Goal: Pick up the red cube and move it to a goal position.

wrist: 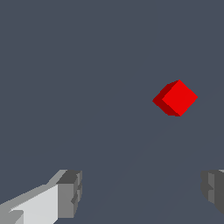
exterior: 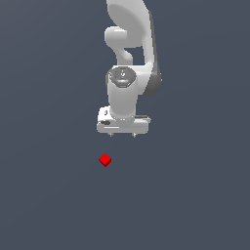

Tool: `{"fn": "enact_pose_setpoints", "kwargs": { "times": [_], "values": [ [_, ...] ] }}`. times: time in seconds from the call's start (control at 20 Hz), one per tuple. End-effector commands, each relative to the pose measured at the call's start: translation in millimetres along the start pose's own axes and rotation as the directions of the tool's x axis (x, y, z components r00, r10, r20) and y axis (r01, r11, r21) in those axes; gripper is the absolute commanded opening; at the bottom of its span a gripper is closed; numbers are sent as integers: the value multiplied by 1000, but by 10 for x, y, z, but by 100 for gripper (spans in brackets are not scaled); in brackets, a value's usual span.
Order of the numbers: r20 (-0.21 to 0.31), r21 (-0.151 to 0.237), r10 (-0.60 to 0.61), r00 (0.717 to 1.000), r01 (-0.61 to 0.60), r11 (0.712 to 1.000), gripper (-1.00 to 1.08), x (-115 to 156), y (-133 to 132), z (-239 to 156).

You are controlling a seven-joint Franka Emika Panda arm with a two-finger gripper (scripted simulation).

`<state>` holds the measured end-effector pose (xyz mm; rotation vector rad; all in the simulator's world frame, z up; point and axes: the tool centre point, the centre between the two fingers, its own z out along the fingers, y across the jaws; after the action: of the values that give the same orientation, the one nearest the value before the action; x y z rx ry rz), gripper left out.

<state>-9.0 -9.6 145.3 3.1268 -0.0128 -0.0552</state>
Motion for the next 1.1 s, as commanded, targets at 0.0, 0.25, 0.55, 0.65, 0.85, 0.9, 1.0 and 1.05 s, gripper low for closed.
{"fn": "enact_pose_setpoints", "kwargs": {
  "times": [0.0, 0.25, 0.55, 0.65, 0.85, 0.9, 1.0, 1.05],
  "values": [
    [0, 0, 0, 1000, 0, 1000, 100, 0, 0, 0],
    [-1, 1, 22, 1000, -22, 1000, 100, 28, 17, 38],
    [-4, 3, 107, 994, -107, 994, 100, 135, 89, 188],
    [-6, 5, 150, 989, -150, 989, 100, 187, 130, 265],
    [-10, 9, 261, 965, -261, 965, 100, 316, 245, 462],
    [-11, 11, 294, 956, -294, 956, 100, 352, 283, 521],
    [-13, 14, 364, 931, -363, 932, 100, 426, 368, 648],
    [-14, 16, 397, 918, -396, 918, 100, 459, 411, 709]
  ]
}}
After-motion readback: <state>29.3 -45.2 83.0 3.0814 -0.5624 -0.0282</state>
